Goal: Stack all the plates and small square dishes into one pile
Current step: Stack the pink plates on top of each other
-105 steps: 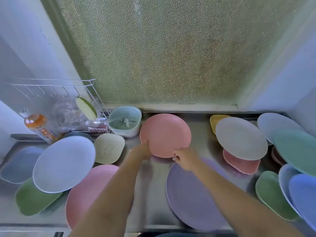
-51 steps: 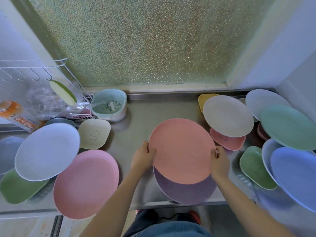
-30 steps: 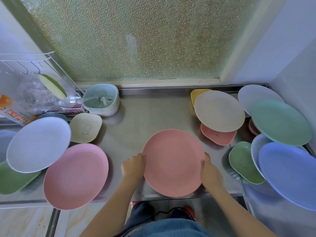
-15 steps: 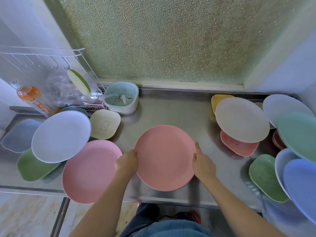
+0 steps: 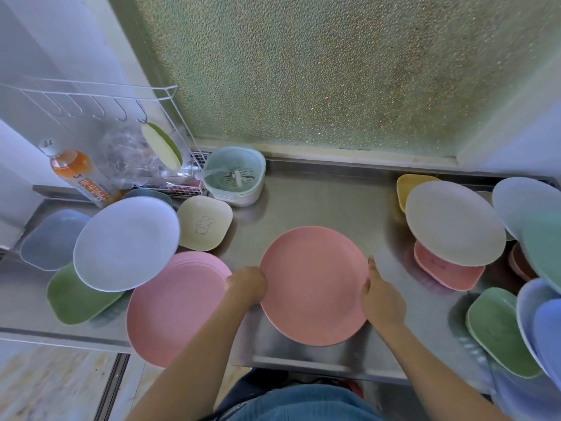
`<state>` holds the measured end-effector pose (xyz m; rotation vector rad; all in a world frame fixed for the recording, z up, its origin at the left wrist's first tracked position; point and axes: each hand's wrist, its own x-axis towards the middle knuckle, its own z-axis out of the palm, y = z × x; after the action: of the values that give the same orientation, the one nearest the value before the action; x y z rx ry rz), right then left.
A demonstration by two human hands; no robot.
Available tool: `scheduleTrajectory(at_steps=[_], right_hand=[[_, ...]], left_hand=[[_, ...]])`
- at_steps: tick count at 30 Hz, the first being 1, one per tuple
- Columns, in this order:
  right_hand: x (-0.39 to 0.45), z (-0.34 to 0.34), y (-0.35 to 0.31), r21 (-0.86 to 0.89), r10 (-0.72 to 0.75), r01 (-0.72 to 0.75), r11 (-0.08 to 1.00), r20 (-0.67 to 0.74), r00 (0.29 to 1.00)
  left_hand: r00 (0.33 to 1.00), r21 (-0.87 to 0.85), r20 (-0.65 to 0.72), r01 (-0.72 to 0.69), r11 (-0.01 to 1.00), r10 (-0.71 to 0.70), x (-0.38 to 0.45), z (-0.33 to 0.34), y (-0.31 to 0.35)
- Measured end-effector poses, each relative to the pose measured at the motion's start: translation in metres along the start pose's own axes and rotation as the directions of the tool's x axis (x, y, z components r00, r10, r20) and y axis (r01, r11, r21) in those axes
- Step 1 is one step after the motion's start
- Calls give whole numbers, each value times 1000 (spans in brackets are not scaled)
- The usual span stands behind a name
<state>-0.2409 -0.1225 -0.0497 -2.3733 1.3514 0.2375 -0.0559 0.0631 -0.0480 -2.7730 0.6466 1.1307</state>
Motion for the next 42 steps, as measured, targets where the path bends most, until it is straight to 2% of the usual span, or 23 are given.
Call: scheduleTrajectory(at_steps=[2,6,8,10,12,15,16,18,22,24,28,30,35,38,40,42], right_hand=[[-2,-1,-1,-19,8,-8,1000,9,1000],[-11,-2,-8,-105,-30,18,994,-105,994],[-18,0,-22,-71,-117,107,992,-155,981],[-25,4,-47,8,-283,286,958,-111,952],[-33,11,-80,95,-474,474,875,-22,880],[-44,23,-136,88,-709,704,704,25,705],[-47,28,-153,73,-745,742,666,41,665],[-50,39,-181,22,-763,765,643,108,638],[-52,54,-210,-151,-712,743,652,215,669],[-55,58,-216,-217,-680,725,654,250,689],[-62,68,-224,-230,-590,670,706,332,736],[-62,72,-224,-197,-571,645,738,326,753],[-53,70,-218,92,-596,591,802,201,778],[-46,60,-215,373,-571,478,795,197,797],[-40,46,-210,491,-552,407,770,195,810],[-31,31,-197,516,-523,388,764,144,840]], left_hand=[[1000,-22,-22,-2,1000,2,-3,-2,-1],[966,-166,-258,-17,986,-27,-13,-5,-16],[933,-148,-357,-4,989,-50,-14,0,-30],[907,-166,-408,37,985,-103,-17,4,-49],[866,-305,-452,73,949,-212,-22,9,-68],[786,-371,-536,108,922,-307,-31,15,-91],[759,-365,-559,138,921,-335,-34,17,-99],[737,-411,-530,209,887,-419,-42,20,-114],[649,-567,-458,313,762,-607,-53,28,-136],[627,-623,-402,347,701,-667,-56,30,-145],[675,-766,-170,368,528,-717,-56,33,-168],[680,-793,-123,371,484,-723,-57,36,-178],[678,-815,-109,357,456,-727,-67,45,-188],[647,-862,-122,307,403,-753,-72,48,-181],[674,-885,-108,269,380,-730,-73,46,-173],[723,-879,-109,250,405,-682,-73,42,-158]])
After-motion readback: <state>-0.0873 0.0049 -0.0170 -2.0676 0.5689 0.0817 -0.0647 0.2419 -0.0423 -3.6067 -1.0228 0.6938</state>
